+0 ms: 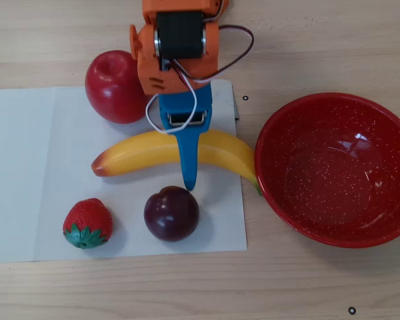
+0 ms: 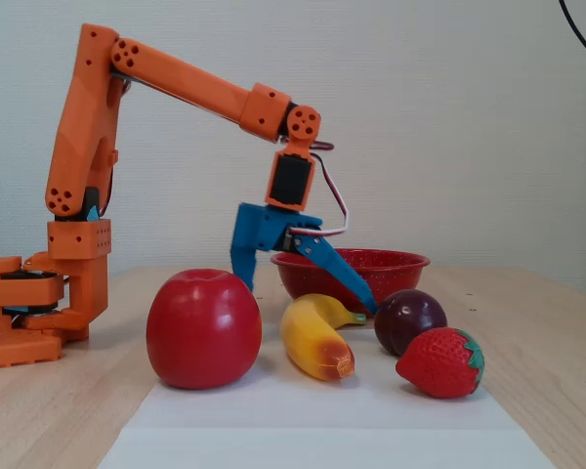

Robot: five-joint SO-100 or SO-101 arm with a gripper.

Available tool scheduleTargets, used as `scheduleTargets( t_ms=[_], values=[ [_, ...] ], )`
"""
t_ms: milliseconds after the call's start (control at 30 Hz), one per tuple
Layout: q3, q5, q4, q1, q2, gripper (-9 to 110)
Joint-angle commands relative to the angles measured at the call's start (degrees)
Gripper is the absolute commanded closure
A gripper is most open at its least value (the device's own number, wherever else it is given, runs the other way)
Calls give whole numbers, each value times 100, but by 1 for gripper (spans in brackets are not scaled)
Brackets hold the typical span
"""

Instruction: Grasp the banana and put it in the red bowl

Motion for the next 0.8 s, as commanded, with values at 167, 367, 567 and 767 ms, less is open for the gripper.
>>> scheduleTargets(
  t_ms=[167,367,567,767],
  values=[
    [-650,149,-202,-185,-97,37],
    [-888,79,-167,-229,-343,47],
    [-817,97,-255,-255,-325,57],
    [-747,105,-281,-264,-281,72]
  ],
)
